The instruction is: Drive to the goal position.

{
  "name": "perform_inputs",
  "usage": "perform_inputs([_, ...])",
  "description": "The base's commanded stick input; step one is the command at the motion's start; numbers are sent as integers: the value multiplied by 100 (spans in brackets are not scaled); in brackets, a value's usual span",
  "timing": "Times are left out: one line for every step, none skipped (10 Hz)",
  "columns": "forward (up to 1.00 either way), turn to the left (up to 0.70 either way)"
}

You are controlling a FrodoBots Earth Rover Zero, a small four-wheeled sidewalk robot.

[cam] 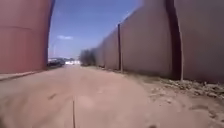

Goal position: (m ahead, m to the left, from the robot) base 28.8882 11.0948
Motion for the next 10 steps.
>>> perform_inputs([100, 0])
perform_inputs([100, 0])
perform_inputs([100, 0])
perform_inputs([100, 0])
perform_inputs([100, 0])
perform_inputs([100, 0])
perform_inputs([100, 0])
perform_inputs([100, 0])
perform_inputs([100, 0])
perform_inputs([100, 0])
